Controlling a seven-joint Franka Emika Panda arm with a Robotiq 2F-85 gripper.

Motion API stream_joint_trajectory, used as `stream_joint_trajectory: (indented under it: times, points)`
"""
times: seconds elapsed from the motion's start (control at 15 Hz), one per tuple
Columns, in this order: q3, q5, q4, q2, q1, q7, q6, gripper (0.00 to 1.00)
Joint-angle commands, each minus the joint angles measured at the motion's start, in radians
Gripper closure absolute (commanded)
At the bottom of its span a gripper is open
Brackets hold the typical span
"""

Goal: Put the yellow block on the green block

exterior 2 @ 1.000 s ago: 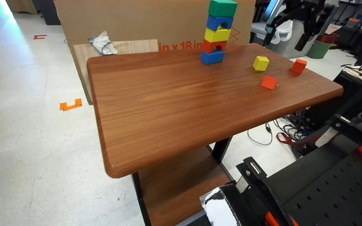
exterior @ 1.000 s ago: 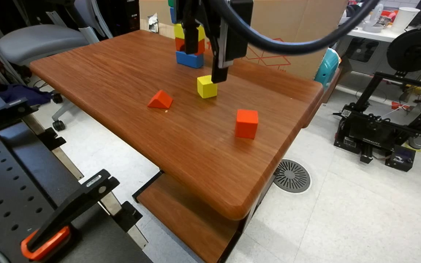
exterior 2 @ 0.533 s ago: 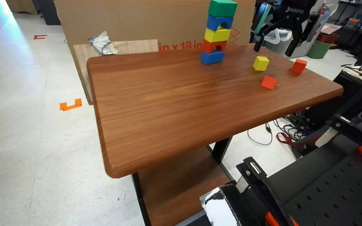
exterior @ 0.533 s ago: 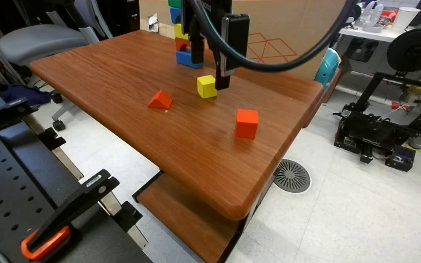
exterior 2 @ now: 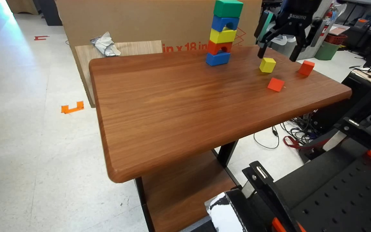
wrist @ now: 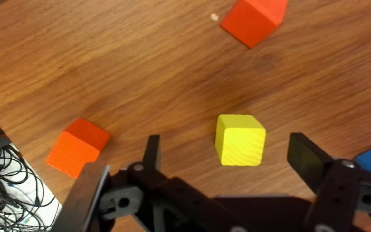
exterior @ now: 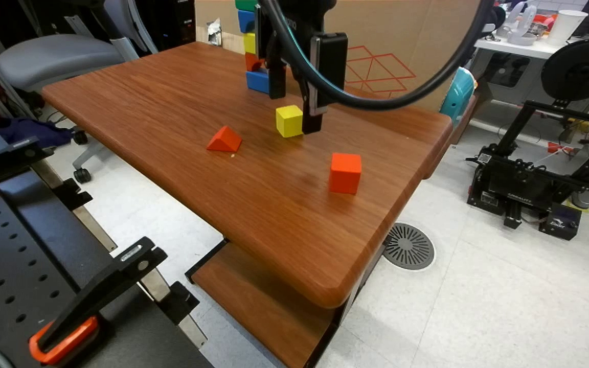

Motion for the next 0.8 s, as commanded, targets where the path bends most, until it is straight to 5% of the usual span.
stream_joint_trajectory:
  times: [0.0, 0.13, 0.27, 0.73]
  points:
    - [0.002, -0.03, 0.042, 0.038, 0.014, 0.031, -0.001, 0.02]
    - [-0.004, -0.049, 0.057, 0.054, 0.026, 0.043, 0.0, 0.0]
    - [-0.005, -0.063, 0.074, 0.069, 0.031, 0.055, -0.005, 0.28]
    - [0.017, -0.035, 0.033, 0.025, 0.011, 0.023, 0.001, 0.82]
